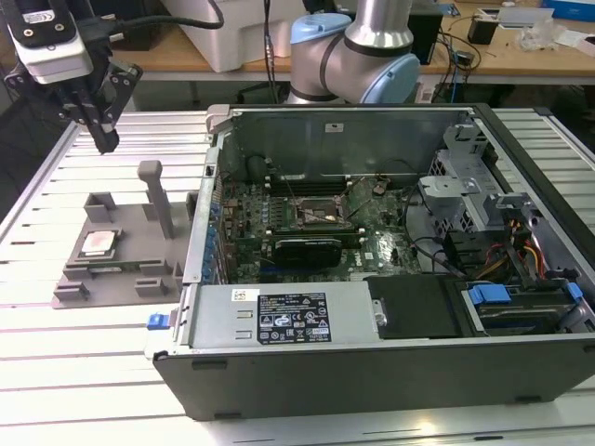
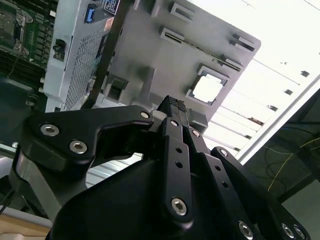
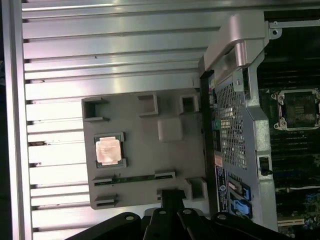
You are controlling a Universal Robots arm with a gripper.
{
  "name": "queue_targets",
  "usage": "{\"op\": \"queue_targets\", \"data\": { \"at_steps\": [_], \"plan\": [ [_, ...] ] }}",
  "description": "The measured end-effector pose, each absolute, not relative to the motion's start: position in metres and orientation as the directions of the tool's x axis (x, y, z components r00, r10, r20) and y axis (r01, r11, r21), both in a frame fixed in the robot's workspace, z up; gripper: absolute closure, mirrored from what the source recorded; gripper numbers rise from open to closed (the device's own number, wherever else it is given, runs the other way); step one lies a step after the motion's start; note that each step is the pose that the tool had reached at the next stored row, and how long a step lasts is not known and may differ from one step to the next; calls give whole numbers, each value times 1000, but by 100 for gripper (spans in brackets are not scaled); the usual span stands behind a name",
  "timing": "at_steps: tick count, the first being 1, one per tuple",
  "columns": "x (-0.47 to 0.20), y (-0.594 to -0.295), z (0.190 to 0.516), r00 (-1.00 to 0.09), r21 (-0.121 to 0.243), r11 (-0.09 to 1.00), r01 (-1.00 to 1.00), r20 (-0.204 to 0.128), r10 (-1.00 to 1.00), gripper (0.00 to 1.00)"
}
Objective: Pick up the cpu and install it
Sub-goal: 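Reach for the cpu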
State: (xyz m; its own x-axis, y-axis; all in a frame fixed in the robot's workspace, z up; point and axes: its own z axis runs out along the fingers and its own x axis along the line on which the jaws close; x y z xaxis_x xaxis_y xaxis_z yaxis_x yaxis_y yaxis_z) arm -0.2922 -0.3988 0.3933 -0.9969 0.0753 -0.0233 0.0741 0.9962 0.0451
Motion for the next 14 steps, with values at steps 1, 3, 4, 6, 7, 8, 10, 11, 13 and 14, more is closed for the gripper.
{"op": "queue_targets", "data": {
  "at_steps": [1,3,4,6,7,8,10,11,13,14],
  "plan": [
    [-294,-399,393,-997,45,996,74,-23,75,89],
    [-297,-399,393,-997,45,996,74,-23,75,89],
    [-300,-399,393,-997,45,996,74,-23,75,89],
    [-303,-399,393,-997,45,996,74,-23,75,89],
    [-305,-399,393,-997,45,996,74,-23,75,89],
    [-306,-399,393,-997,45,996,74,-23,75,89],
    [-311,-399,393,-997,45,996,74,-23,75,89],
    [-314,-399,393,-997,45,996,74,-23,75,89],
    [-320,-399,393,-997,45,996,74,-23,75,89],
    [-321,-399,393,-997,45,996,74,-23,75,89]
  ]
}}
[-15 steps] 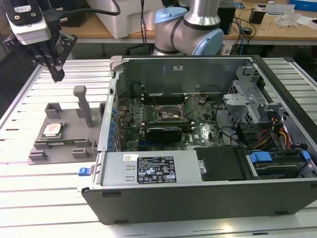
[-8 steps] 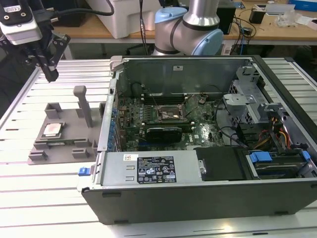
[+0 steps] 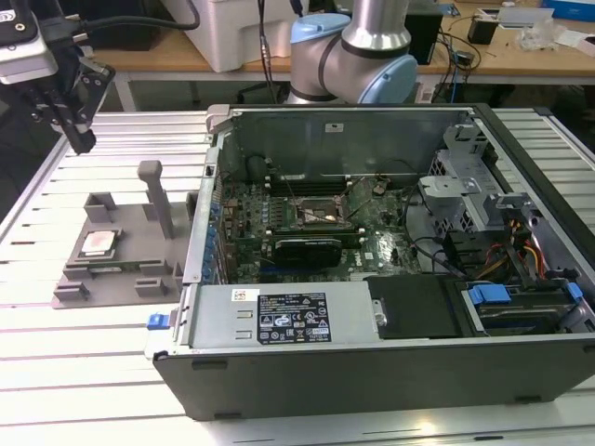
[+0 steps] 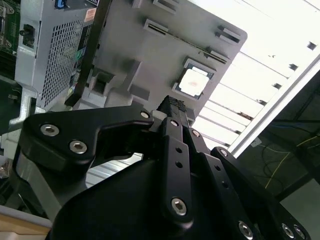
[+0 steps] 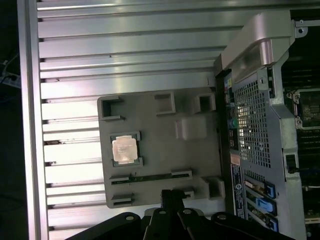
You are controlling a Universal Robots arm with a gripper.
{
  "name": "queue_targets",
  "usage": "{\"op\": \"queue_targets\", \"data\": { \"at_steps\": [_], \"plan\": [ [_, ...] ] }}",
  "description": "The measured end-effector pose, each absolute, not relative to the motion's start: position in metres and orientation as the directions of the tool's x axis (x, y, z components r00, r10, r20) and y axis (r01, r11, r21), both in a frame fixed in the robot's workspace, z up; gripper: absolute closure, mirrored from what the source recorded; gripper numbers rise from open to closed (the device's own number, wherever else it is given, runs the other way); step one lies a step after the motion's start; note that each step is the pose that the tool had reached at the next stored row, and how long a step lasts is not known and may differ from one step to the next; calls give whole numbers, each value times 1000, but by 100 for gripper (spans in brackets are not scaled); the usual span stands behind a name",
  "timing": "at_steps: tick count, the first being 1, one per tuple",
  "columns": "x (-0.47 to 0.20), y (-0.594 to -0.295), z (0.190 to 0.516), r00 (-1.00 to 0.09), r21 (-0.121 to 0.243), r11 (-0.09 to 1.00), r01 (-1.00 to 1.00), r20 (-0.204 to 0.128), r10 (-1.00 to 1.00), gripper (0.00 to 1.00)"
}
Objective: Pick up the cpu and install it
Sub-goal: 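Reach for the cpu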
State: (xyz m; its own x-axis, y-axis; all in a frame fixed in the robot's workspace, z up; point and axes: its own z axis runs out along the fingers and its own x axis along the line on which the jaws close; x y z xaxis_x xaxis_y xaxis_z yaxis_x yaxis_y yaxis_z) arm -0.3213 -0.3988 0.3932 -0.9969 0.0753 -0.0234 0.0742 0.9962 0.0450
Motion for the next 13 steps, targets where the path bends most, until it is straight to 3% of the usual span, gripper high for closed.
{"op": "queue_targets", "data": {
  "at_steps": [13],
  "plan": [
    [-344,-399,393,-997,45,996,74,-23,75,89]
  ]
}}
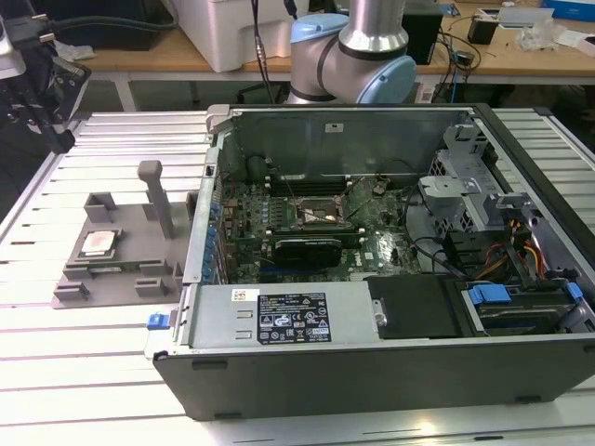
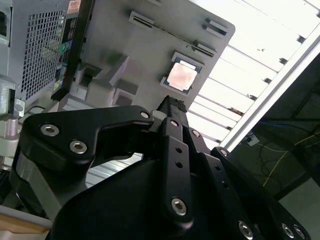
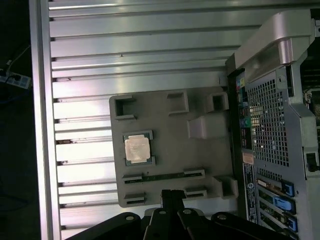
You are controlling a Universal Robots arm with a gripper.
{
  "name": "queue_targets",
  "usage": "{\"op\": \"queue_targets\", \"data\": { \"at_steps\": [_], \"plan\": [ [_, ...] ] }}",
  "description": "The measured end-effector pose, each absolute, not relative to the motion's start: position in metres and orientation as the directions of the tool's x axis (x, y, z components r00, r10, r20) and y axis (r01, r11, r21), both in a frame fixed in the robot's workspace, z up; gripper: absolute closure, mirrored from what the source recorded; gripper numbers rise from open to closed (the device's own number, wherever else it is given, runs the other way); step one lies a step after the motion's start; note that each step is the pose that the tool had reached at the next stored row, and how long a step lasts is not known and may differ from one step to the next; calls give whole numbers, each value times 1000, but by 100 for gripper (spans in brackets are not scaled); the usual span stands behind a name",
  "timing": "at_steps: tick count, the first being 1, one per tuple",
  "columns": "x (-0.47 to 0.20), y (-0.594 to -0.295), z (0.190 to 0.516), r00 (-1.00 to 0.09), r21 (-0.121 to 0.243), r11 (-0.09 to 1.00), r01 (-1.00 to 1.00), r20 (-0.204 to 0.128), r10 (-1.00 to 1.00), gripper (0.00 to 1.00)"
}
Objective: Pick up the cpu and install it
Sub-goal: 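Reach for the cpu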
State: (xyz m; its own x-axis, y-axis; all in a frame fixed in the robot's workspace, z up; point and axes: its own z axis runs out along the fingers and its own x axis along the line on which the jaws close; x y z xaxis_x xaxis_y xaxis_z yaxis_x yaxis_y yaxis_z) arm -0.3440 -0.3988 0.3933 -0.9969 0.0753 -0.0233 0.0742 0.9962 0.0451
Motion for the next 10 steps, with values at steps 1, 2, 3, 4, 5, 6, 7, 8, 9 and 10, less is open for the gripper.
{"op": "queue_targets", "data": {
  "at_steps": [1,2,3,4,5,6,7,8,9,10],
  "plan": [
    [-345,-399,393,-997,45,996,74,-23,75,89],
    [-347,-399,393,-997,45,996,74,-23,75,89],
    [-348,-399,393,-997,45,996,74,-23,75,89],
    [-350,-399,393,-997,45,996,74,-23,75,89],
    [-351,-399,393,-997,45,996,74,-23,75,89],
    [-354,-399,393,-997,45,996,74,-23,75,89],
    [-356,-399,393,-997,45,996,74,-23,75,89],
    [-357,-399,393,-997,45,996,74,-23,75,89],
    [-359,-399,393,-997,45,996,74,-23,75,89],
    [-360,-399,393,-997,45,996,74,-23,75,89]
  ]
}}
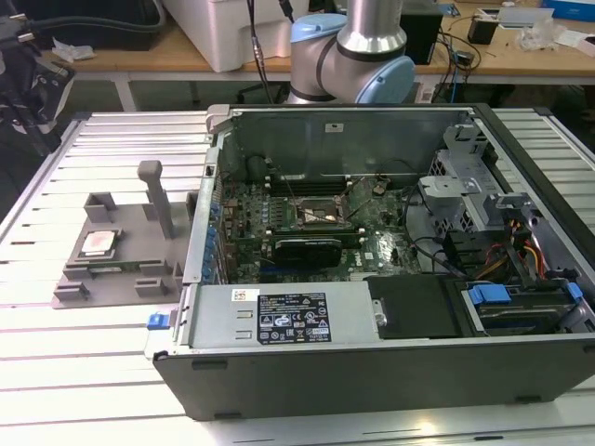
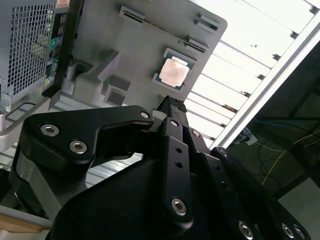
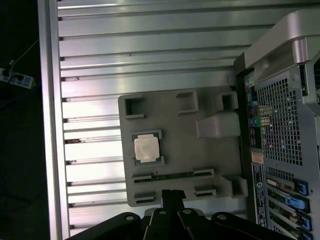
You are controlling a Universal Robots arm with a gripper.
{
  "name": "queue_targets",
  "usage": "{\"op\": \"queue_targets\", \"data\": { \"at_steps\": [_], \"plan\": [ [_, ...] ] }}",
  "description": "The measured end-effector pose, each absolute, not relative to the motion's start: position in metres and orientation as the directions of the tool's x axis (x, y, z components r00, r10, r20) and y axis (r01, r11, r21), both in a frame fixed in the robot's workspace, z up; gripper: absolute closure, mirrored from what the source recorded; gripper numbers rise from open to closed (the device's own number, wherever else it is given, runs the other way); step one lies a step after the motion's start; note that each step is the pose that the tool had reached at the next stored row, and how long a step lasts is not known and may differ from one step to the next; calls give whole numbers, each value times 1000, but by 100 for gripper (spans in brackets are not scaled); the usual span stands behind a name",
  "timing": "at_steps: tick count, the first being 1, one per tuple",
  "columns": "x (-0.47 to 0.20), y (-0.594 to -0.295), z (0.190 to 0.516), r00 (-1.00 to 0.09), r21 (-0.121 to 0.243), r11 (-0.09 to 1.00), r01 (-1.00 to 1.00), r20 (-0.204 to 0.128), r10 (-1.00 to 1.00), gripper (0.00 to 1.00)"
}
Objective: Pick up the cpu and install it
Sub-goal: 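Reach for the cpu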
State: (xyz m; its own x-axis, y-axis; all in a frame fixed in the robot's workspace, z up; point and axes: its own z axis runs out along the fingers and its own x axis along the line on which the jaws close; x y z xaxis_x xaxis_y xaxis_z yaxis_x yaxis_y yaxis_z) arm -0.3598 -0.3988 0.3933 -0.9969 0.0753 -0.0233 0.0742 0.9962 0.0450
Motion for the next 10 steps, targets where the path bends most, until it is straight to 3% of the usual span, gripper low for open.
{"op": "queue_targets", "data": {
  "at_steps": [10],
  "plan": [
    [-374,-399,393,-997,45,996,74,-23,75,89]
  ]
}}
